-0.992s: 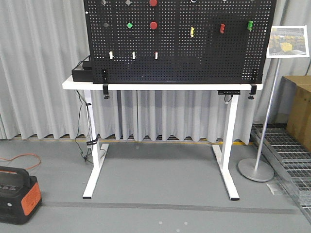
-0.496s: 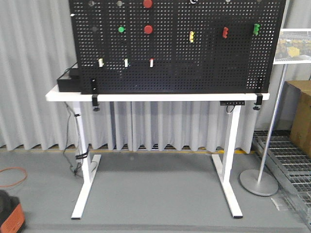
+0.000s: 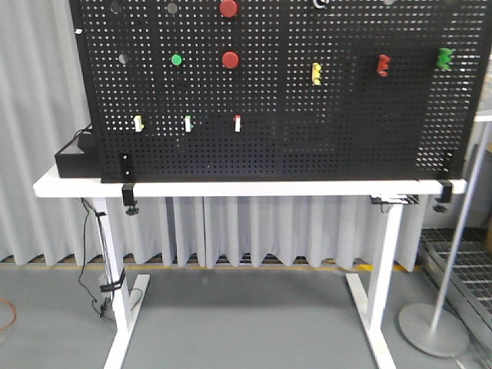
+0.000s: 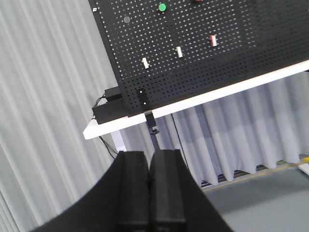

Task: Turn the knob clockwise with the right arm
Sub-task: 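Drive the base toward the black pegboard with both arms raised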

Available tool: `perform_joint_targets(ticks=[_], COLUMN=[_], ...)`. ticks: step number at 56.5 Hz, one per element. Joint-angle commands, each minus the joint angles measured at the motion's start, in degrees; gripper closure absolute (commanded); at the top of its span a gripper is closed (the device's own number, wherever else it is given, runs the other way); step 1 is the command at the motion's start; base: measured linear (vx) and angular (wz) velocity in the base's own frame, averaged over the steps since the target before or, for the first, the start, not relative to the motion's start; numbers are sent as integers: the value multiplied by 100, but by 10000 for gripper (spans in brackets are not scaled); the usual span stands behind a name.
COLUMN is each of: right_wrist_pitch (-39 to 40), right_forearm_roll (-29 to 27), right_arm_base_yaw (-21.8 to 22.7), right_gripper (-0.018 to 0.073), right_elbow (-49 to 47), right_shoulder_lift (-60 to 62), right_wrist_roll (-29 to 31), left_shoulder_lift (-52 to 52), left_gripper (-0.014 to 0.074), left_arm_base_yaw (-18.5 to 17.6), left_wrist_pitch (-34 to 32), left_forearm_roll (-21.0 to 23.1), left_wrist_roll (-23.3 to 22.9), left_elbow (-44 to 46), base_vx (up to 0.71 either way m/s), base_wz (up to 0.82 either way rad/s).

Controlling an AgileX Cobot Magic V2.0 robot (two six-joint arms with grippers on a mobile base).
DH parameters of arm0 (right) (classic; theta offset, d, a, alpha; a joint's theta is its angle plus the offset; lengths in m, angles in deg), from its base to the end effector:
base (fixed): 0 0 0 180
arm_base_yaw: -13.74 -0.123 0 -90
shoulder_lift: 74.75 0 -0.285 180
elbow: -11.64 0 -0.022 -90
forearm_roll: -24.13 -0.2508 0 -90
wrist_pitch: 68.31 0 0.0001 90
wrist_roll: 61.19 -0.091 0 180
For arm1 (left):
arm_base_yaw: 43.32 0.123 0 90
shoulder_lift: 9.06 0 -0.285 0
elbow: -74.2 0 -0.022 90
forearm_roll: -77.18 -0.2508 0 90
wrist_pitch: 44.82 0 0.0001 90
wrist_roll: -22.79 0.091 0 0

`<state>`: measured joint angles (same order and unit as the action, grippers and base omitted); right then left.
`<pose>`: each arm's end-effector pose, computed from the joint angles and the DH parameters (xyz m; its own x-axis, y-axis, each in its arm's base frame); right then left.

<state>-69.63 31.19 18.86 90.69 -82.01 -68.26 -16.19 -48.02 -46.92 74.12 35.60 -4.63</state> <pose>0.0568 -0.0054 0.2008 0.0414 -0.0035 -0.9991 0.0921 0.9958 0.0003 0.0561 -0.0048 0.2076 0.1254 0.2640 -0.9563 0.0515 0.9609 0.2721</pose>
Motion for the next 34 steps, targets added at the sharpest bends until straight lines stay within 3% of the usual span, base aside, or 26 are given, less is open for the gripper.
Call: perform_joint_targets(ticks=[1, 34], right_wrist_pitch=[504, 504], right_forearm_roll=[17, 17], right_arm_base_yaw=[20, 20], right_gripper=[566, 566], right_elbow=[41, 41], right_shoulder_lift=[72, 72], right_wrist_roll=[34, 34], left_shoulder_lift=[95, 95], left_gripper=[603, 603], left_arm_base_yaw=[-45, -45], left_wrist_pitch=[-435, -435], left_forearm_roll=[30, 30], left_wrist_roll=[-22, -22], left_elbow=[-187, -187], base_vx=[43, 49], base_wz=[6, 6])
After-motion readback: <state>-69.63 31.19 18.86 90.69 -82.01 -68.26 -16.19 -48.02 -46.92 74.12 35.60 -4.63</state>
